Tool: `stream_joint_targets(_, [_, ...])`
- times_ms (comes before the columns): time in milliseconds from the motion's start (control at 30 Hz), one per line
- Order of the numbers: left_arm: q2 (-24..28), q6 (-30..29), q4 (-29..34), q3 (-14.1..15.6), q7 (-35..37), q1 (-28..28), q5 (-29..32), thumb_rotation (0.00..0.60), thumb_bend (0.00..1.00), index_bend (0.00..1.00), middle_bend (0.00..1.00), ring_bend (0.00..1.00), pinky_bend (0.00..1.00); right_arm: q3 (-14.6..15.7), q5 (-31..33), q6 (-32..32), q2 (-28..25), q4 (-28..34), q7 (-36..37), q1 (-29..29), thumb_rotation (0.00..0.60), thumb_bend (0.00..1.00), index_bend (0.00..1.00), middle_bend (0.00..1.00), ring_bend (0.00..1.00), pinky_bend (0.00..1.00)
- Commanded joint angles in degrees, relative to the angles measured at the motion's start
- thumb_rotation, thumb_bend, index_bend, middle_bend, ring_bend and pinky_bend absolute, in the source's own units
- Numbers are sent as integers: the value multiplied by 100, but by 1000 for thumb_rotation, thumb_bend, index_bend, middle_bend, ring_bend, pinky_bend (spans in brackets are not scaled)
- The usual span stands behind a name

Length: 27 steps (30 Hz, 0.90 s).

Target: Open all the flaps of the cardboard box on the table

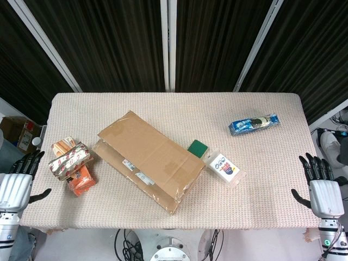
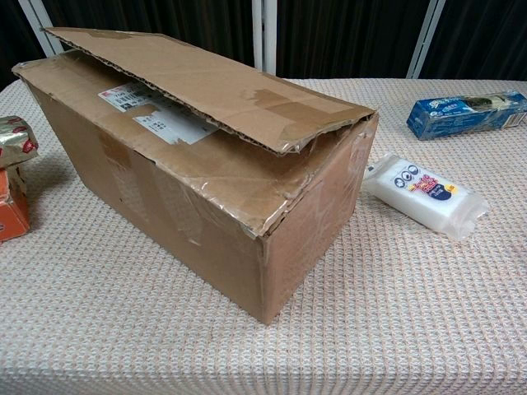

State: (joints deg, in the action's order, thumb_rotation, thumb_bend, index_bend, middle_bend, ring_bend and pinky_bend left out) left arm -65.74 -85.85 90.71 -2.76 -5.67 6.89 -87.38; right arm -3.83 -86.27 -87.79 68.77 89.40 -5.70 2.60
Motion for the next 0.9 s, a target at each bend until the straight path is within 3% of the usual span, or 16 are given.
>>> stream_joint_targets(33, [-31,27,45,-21,-28,37,-3,600,48,11,80,91,204,9,-1,27,-21,4,13,5,600,108,0,0,0,0])
stream_joint_targets(667, [85,232,428,-32,-239,144,73,600,49,11,80,91,204,2,-250,254,-101,167,253,237,600,97,0,0,0,0])
stream_joint_targets(900, [-34,335,287,-4,-169,181,114,600,49,11,80,91,204,-57,-768,593,-280,941,36,720,600,96,0,0,0,0])
